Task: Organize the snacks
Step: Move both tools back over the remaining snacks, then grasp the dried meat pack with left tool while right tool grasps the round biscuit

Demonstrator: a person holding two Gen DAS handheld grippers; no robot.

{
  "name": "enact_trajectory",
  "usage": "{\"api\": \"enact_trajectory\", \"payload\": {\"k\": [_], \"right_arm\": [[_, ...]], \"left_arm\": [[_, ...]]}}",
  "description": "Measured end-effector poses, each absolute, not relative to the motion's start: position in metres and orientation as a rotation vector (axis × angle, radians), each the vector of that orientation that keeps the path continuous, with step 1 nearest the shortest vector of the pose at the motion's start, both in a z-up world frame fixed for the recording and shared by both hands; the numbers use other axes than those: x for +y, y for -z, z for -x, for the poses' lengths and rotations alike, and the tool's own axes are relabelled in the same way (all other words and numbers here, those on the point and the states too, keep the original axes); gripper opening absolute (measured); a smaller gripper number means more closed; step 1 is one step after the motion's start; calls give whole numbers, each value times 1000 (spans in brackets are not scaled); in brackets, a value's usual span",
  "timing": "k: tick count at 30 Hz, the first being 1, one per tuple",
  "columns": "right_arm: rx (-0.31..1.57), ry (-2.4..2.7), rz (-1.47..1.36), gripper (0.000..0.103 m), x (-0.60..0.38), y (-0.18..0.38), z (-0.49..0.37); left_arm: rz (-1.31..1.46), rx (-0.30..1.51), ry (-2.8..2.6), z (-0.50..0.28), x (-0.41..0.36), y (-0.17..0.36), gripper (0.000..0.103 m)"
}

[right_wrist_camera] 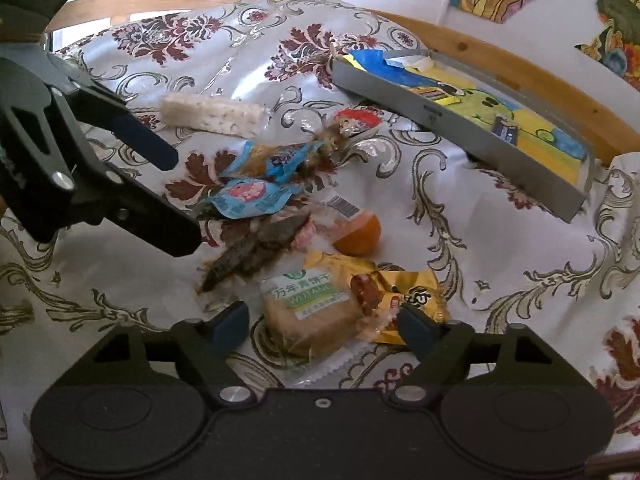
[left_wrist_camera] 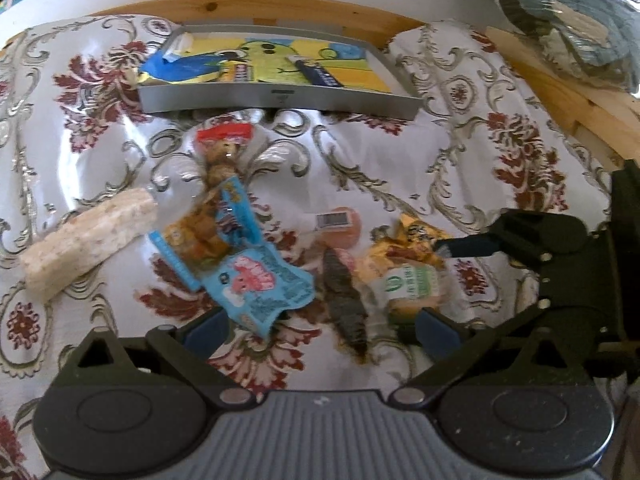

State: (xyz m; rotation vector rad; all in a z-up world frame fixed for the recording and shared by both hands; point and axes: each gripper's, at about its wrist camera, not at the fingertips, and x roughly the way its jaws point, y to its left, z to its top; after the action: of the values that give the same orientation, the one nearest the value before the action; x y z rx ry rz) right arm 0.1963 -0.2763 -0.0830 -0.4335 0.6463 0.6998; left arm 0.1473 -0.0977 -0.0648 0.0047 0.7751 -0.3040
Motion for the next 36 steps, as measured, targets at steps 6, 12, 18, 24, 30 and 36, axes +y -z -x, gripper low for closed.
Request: {"api": "enact_trajectory", "payload": {"k": [6,12,18,24,30,36], "right_arm": [[654,-701,428,63,-277,85,-199],[656,-681,462,57,-279,82,-196],[659,-581,459,56,-295,70,-194],[668,-551,426,56,-303,71,-199],[661,-555,413,56,-302,73,-203],[659,-545,393,56,-306,73,-206]], "left_arm": [[-4,792,347,-150,-104,65,95],[-10,816,345,-150,-107,68,85],[-61,840,350,-153,-116,74,76],[-106,899,301,-167,-129,87,70],[-94,900,272,-180,-134,89,70],[-97,897,272,-196,-142,90,71]]}}
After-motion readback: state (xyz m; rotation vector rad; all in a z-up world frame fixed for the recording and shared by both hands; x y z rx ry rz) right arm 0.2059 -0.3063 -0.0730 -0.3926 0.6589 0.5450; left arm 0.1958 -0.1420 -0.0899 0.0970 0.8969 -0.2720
